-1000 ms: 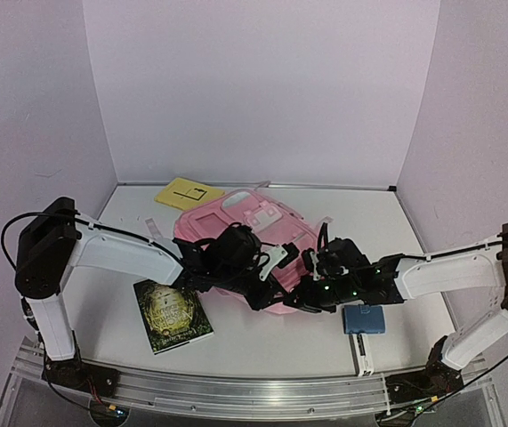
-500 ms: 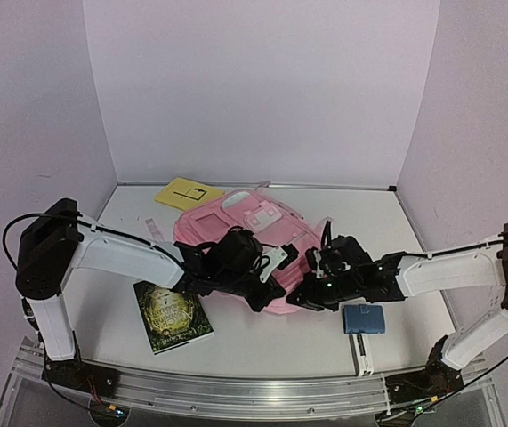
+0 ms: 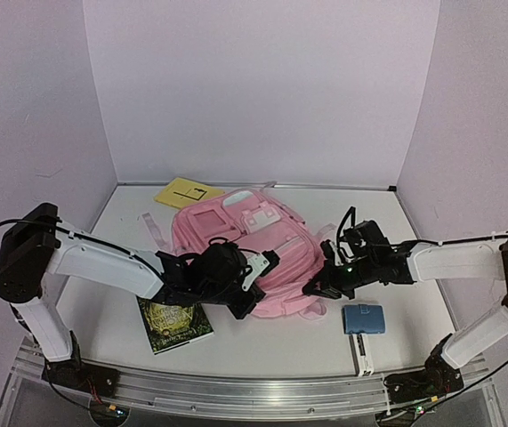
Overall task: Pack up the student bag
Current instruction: Zip the student bag at the center of the board.
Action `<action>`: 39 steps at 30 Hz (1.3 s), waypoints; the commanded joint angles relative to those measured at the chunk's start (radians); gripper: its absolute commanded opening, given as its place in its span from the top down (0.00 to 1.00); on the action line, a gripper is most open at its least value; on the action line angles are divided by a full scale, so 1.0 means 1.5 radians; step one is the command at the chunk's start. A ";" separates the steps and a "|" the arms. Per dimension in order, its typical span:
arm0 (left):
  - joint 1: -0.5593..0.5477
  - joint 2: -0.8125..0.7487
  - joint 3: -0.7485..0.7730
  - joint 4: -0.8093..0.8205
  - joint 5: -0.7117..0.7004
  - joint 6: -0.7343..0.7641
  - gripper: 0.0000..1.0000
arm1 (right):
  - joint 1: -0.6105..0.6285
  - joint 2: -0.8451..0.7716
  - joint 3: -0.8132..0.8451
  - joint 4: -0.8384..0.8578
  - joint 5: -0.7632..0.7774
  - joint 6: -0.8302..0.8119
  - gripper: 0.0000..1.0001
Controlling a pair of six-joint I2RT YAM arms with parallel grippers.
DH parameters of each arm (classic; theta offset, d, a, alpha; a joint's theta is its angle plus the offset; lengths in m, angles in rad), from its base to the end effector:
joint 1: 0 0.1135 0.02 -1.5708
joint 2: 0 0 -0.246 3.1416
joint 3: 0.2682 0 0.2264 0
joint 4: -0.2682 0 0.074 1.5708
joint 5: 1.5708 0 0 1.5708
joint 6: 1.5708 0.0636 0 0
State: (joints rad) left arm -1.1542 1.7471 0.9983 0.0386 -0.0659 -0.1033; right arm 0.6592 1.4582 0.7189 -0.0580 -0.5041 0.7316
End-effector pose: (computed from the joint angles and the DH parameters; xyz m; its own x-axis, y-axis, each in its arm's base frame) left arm 0.1528 -0.3349 0.1614 -0.3544 0.5467 -0.7586 0.8603 0.5085 -0.0355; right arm 0.2062 0.1987 0.1624 -0.9573 -0.0017 -0.2890 -0.2197 0.6540 0.7239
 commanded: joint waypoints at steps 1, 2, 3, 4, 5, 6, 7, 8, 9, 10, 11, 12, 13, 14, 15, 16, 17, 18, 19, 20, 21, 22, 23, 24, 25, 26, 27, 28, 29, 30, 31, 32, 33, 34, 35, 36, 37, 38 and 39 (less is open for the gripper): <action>0.008 -0.056 -0.057 -0.168 -0.124 -0.013 1.00 | -0.064 -0.004 0.041 -0.049 0.031 -0.059 1.00; 0.008 -0.066 -0.065 -0.171 -0.134 -0.017 1.00 | -0.073 -0.001 0.044 -0.052 0.031 -0.067 1.00; 0.008 -0.077 -0.074 -0.174 -0.141 -0.022 1.00 | -0.082 0.004 0.045 -0.054 0.031 -0.074 1.00; 0.008 -0.088 -0.083 -0.174 -0.148 -0.025 1.00 | -0.091 0.009 0.047 -0.057 0.031 -0.079 1.00; 0.008 -0.098 -0.092 -0.176 -0.159 -0.029 1.00 | -0.098 0.017 0.049 -0.058 0.032 -0.087 1.00; 0.008 -0.108 -0.099 -0.181 -0.169 -0.033 1.00 | -0.104 0.026 0.051 -0.058 0.033 -0.094 1.00; 0.008 -0.118 -0.104 -0.188 -0.181 -0.038 1.00 | -0.109 0.035 0.054 -0.057 0.036 -0.100 1.00; 0.008 -0.127 -0.108 -0.194 -0.191 -0.043 1.00 | -0.113 0.045 0.060 -0.057 0.042 -0.105 1.00; 0.008 -0.135 -0.112 -0.199 -0.197 -0.048 1.00 | -0.116 0.054 0.067 -0.057 0.045 -0.110 1.00; 0.008 -0.143 -0.114 -0.202 -0.197 -0.052 1.00 | -0.116 0.061 0.072 -0.057 0.036 -0.117 1.00; 0.008 -0.152 -0.115 -0.204 -0.189 -0.054 1.00 | -0.116 0.066 0.077 -0.054 0.021 -0.121 1.00; 0.008 -0.160 -0.113 -0.204 -0.182 -0.057 1.00 | -0.115 0.069 0.082 -0.050 0.002 -0.123 1.00; 0.008 -0.167 -0.111 -0.205 -0.174 -0.059 1.00 | -0.113 0.068 0.085 -0.047 -0.013 -0.124 1.00; 0.008 -0.173 -0.106 -0.205 -0.166 -0.062 1.00 | -0.110 0.066 0.088 -0.046 -0.026 -0.125 1.00; 0.008 -0.177 -0.102 -0.205 -0.154 -0.063 1.00 | -0.102 0.061 0.091 -0.045 -0.037 -0.126 1.00; 0.009 -0.180 -0.091 -0.205 -0.141 -0.063 1.00 | -0.092 0.054 0.095 -0.045 -0.044 -0.123 1.00; 0.008 -0.183 -0.075 -0.205 -0.128 -0.064 0.99 | -0.081 0.043 0.098 -0.045 -0.047 -0.115 1.00; 0.008 -0.185 -0.060 -0.205 -0.114 -0.065 0.96 | -0.064 0.032 0.102 -0.043 -0.049 -0.103 1.00; 0.008 -0.185 -0.042 -0.204 -0.097 -0.067 0.93 | -0.050 0.016 0.106 -0.041 -0.046 -0.092 1.00; 0.008 -0.184 -0.024 -0.202 -0.079 -0.068 0.89 | -0.037 -0.002 0.112 -0.041 -0.037 -0.081 1.00; 0.008 -0.183 -0.003 -0.200 -0.058 -0.069 0.83 | -0.026 -0.021 0.118 -0.041 -0.028 -0.071 1.00; 0.008 -0.182 0.020 -0.198 -0.037 -0.068 0.76 | -0.016 -0.039 0.123 -0.041 -0.021 -0.062 1.00; 0.008 -0.180 0.036 -0.197 -0.024 -0.067 0.69 | -0.010 -0.057 0.128 -0.040 -0.016 -0.054 1.00; 0.008 -0.179 0.057 -0.196 -0.007 -0.064 0.62 | -0.006 -0.074 0.133 -0.038 -0.010 -0.046 1.00; 0.008 -0.177 0.076 -0.194 0.011 -0.057 0.54 | -0.001 -0.085 0.138 -0.037 -0.007 -0.041 1.00; 0.008 -0.174 0.089 -0.189 0.023 -0.051 0.48 | 0.002 -0.094 0.143 -0.037 -0.005 -0.037 1.00; 0.008 -0.170 0.105 -0.186 0.036 -0.039 0.43 | 0.004 -0.099 0.147 -0.038 -0.005 -0.036 1.00; 0.008 -0.164 0.116 -0.184 0.040 -0.030 0.39 | 0.006 -0.101 0.149 -0.037 -0.005 -0.035 1.00; 0.008 -0.157 0.128 -0.182 0.041 -0.020 0.36 | 0.009 -0.101 0.150 -0.037 -0.006 -0.034 1.00; 0.008 -0.146 0.142 -0.181 0.041 -0.010 0.33 | 0.012 -0.098 0.151 -0.037 -0.007 -0.034 1.00; 0.009 -0.135 0.158 -0.182 0.042 0.002 0.30 | 0.017 -0.096 0.152 -0.036 -0.008 -0.033 1.00; 0.010 -0.120 0.171 -0.186 0.041 0.010 0.29 | 0.023 -0.093 0.154 -0.036 -0.007 -0.033 1.00; 0.012 -0.105 0.184 -0.190 0.041 0.017 0.28 | 0.029 -0.091 0.154 -0.035 -0.007 -0.032 1.00; 0.015 -0.093 0.195 -0.192 0.046 0.022 0.27 | 0.034 -0.091 0.155 -0.033 -0.006 -0.031 1.00; 0.020 -0.081 0.203 -0.194 0.055 0.024 0.27 | 0.040 -0.092 0.156 -0.032 -0.005 -0.031 1.00; 0.029 -0.068 0.211 -0.194 0.066 0.024 0.27 | 0.043 -0.093 0.156 -0.032 -0.003 -0.030 1.00; 0.037 -0.058 0.218 -0.194 0.078 0.022 0.27 | 0.047 -0.096 0.156 -0.031 -0.002 -0.030 1.00; 0.043 -0.049 0.226 -0.195 0.093 0.021 0.27 | 0.049 -0.098 0.156 -0.031 -0.002 -0.029 1.00; 0.047 -0.039 0.232 -0.194 0.105 0.020 0.27 | 0.051 -0.101 0.155 -0.032 -0.002 -0.029 1.00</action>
State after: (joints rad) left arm -1.1238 1.6272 1.2869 -0.2448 0.0133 -0.1000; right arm 0.7162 1.3499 0.8906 -0.2043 -0.5045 0.6852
